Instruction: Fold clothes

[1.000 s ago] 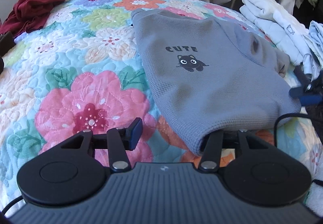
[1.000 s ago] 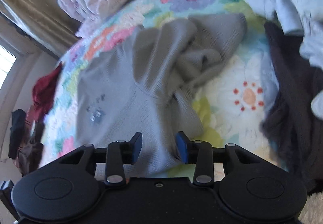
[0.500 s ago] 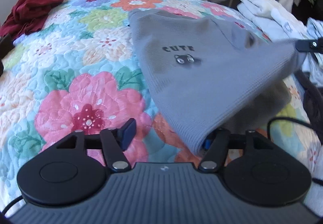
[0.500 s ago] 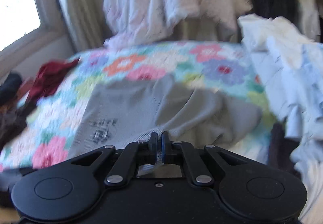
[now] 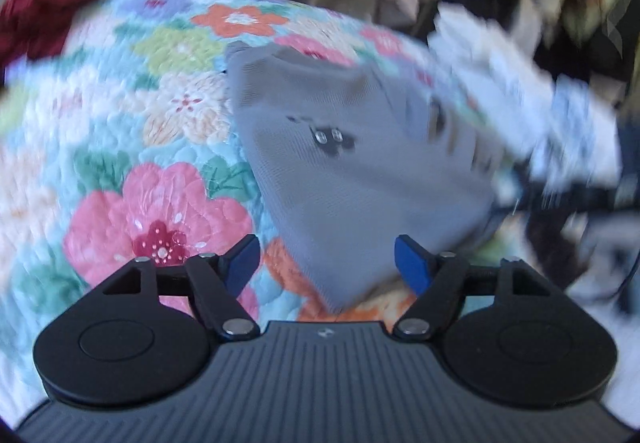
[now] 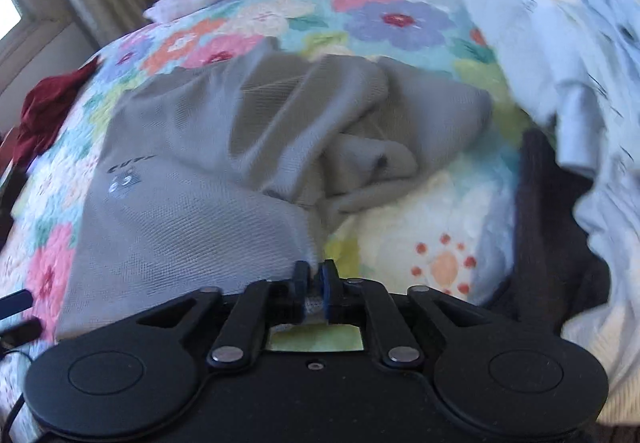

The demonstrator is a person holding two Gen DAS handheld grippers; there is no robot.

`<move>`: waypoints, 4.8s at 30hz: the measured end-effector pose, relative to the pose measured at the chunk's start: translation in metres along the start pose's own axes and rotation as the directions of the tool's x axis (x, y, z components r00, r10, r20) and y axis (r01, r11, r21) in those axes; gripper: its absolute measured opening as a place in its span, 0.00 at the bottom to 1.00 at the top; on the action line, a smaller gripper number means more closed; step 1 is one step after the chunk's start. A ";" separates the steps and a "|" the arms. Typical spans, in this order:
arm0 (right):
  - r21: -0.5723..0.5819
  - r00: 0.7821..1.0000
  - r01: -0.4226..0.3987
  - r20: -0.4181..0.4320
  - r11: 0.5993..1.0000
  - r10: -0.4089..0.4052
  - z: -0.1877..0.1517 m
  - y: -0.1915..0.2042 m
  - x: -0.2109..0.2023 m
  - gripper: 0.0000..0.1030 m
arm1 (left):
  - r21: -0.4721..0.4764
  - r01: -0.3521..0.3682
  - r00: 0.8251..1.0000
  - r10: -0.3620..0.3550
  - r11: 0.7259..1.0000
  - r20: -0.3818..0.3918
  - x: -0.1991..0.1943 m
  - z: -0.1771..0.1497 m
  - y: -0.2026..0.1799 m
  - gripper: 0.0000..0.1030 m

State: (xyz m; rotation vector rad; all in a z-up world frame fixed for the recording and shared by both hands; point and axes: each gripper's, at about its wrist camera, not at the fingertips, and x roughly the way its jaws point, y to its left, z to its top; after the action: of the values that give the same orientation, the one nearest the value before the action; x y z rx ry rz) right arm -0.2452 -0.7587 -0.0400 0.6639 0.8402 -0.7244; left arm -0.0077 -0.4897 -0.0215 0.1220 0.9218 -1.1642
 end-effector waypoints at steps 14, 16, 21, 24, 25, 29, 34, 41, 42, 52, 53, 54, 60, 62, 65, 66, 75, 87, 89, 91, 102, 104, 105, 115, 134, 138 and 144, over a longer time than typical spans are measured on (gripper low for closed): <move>0.424 0.961 -0.246 -0.013 0.872 0.277 -0.022 -0.037 0.047 0.56 | -0.151 0.061 0.990 -0.079 0.987 -0.118 0.062 0.000 0.027 0.95; 0.425 0.946 -0.317 0.073 0.848 0.317 -0.025 -0.040 0.040 0.26 | -0.146 0.075 0.989 -0.092 0.986 -0.114 0.061 0.000 0.026 0.67; 0.328 0.863 -0.503 0.244 0.800 0.443 -0.028 -0.035 0.013 0.21 | -0.209 0.142 0.980 -0.167 0.968 -0.107 0.062 -0.003 0.028 0.46; 0.351 0.849 -0.526 0.272 0.775 0.453 -0.033 -0.040 0.010 0.22 | -0.279 0.159 0.976 -0.194 0.947 -0.103 0.069 -0.005 0.030 0.56; 0.359 0.852 -0.522 0.265 0.773 0.452 -0.034 -0.040 0.012 0.22 | -0.292 0.160 0.975 -0.197 0.943 -0.102 0.072 -0.006 0.030 0.64; 0.369 0.861 -0.508 0.242 0.779 0.447 -0.030 -0.043 0.015 0.23 | -0.340 0.194 0.968 -0.235 0.920 -0.083 0.082 -0.005 0.022 0.91; 0.426 0.896 -0.443 0.178 0.789 0.407 -0.030 -0.049 0.025 0.41 | -0.320 0.184 0.974 -0.215 0.929 -0.066 0.090 -0.012 0.017 0.15; 0.511 0.873 -0.437 0.044 0.740 0.486 -0.018 -0.049 0.062 0.22 | -0.256 0.234 0.971 -0.240 0.938 0.006 0.086 0.013 0.012 0.12; 0.520 0.844 -0.491 0.087 0.699 0.529 -0.011 -0.050 0.061 0.22 | -0.236 0.244 0.969 -0.245 0.941 0.028 0.084 0.030 0.010 0.12; -0.005 0.647 -0.695 0.433 0.719 0.628 0.184 0.044 -0.068 0.20 | -0.086 0.364 0.841 -0.288 0.927 0.457 -0.018 0.250 0.006 0.12; -0.101 0.620 -0.671 0.468 0.735 0.630 0.194 0.059 -0.088 0.20 | -0.078 0.402 0.810 -0.315 0.912 0.494 -0.035 0.256 0.008 0.12; -0.161 0.598 -0.657 0.484 0.737 0.639 0.198 0.070 -0.104 0.20 | -0.067 0.409 0.794 -0.319 0.910 0.518 -0.050 0.254 0.012 0.12; -0.222 0.582 -0.705 0.361 0.674 0.728 0.147 0.119 -0.118 0.20 | -0.042 0.222 0.838 -0.168 0.974 0.519 -0.113 0.158 0.048 0.12; -0.136 0.625 -0.734 0.248 0.665 0.740 0.104 0.133 -0.089 0.20 | -0.092 0.103 0.892 -0.051 0.990 0.449 -0.112 0.105 0.068 0.12; 0.074 0.673 -0.739 0.056 0.669 0.737 0.032 0.151 -0.013 0.21 | -0.159 -0.084 0.954 0.126 0.984 0.273 -0.085 0.041 0.102 0.12; 0.135 0.682 -0.725 0.010 0.675 0.731 0.009 0.155 0.012 0.21 | -0.180 -0.138 0.963 0.175 0.974 0.205 -0.072 0.024 0.114 0.10; 0.252 0.697 -0.695 0.005 0.673 0.718 -0.062 0.159 0.052 0.20 | -0.175 -0.181 0.952 0.217 0.968 0.217 -0.069 0.021 0.118 0.08; -0.141 0.878 -0.476 -0.116 0.868 0.463 -0.066 0.204 0.050 0.27 | -0.197 -0.261 0.965 0.262 0.945 -0.019 -0.052 -0.021 0.140 0.12; -0.120 0.876 -0.480 -0.112 0.869 0.469 -0.070 0.196 0.044 0.31 | -0.219 -0.257 0.964 0.265 0.941 0.011 -0.063 -0.018 0.140 0.12; -0.113 0.874 -0.483 -0.122 0.868 0.470 -0.072 0.186 0.030 0.39 | -0.202 -0.270 0.957 0.285 0.942 0.051 -0.078 -0.014 0.132 0.15; -0.158 0.874 -0.485 -0.126 0.860 0.469 -0.081 0.165 -0.092 0.47 | 0.131 -0.188 0.969 0.161 0.974 0.190 -0.126 0.026 0.042 0.43; -0.182 0.877 -0.481 -0.119 0.858 0.466 -0.084 0.166 -0.117 0.51 | 0.170 -0.118 0.986 0.096 0.978 0.135 -0.113 0.035 0.032 0.43; -0.199 0.879 -0.477 -0.116 0.856 0.463 -0.085 0.168 -0.131 0.53 | 0.199 -0.085 0.992 0.064 0.976 0.110 -0.106 0.037 0.026 0.43; -0.507 0.982 0.040 0.179 0.861 0.060 -0.099 0.172 -0.151 0.69 | 0.322 0.034 0.999 -0.019 0.946 -0.050 -0.007 0.018 -0.020 0.53; -0.534 0.927 -0.311 0.011 0.786 0.374 -0.035 0.165 0.028 0.52 | -0.051 0.141 0.990 -0.141 0.989 0.013 0.031 0.034 0.070 0.22; -0.442 0.887 -0.427 -0.035 0.789 0.460 -0.033 0.182 0.035 0.57 | -0.085 0.156 0.988 -0.154 0.984 0.033 0.029 0.035 0.078 0.22; -0.430 0.945 -0.245 0.096 0.869 0.313 -0.038 0.215 0.061 0.62 | -0.083 0.160 0.985 -0.153 0.984 0.079 0.019 0.038 0.084 0.22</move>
State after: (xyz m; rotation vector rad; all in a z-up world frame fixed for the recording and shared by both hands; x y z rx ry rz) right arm -0.0648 -0.6235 -0.0603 0.3271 0.6966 -0.3133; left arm 0.0846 -0.4875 -0.0400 -0.0663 0.9303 -1.2620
